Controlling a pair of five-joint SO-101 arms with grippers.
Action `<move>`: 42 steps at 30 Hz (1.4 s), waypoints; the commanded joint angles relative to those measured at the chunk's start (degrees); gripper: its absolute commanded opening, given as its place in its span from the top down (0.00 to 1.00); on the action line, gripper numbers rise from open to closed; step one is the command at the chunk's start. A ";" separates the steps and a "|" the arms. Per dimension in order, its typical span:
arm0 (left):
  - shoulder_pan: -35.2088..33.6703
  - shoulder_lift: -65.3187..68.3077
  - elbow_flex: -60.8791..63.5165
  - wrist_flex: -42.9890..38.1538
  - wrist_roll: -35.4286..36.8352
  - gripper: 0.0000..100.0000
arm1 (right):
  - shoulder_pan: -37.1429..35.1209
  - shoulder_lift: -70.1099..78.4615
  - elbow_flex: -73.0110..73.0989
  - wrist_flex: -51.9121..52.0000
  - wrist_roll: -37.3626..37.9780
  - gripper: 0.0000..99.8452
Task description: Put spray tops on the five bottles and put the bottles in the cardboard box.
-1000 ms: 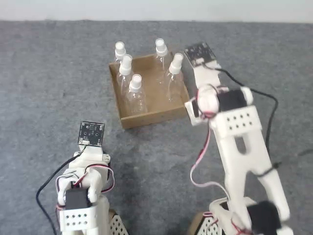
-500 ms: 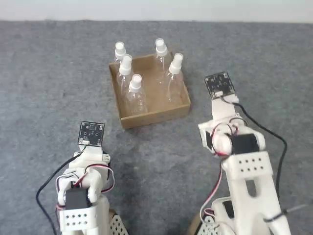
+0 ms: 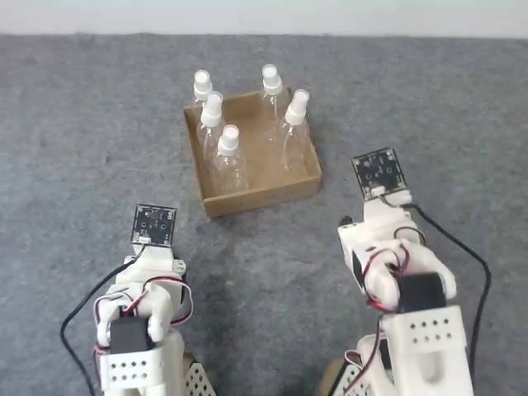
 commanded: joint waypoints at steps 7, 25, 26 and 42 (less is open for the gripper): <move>-0.18 -1.32 -0.66 0.18 -0.53 0.99 | 0.92 -13.58 10.11 -6.55 1.32 0.96; -0.18 -1.32 -0.66 0.18 -0.53 0.99 | 0.66 -38.29 28.92 -10.77 0.88 0.96; -0.18 -1.32 -0.66 0.18 -0.53 0.99 | 0.57 -38.02 29.10 -10.77 0.88 0.96; -0.18 -1.32 -0.66 0.18 -0.53 0.99 | 0.84 -38.11 35.52 -10.33 -8.70 0.93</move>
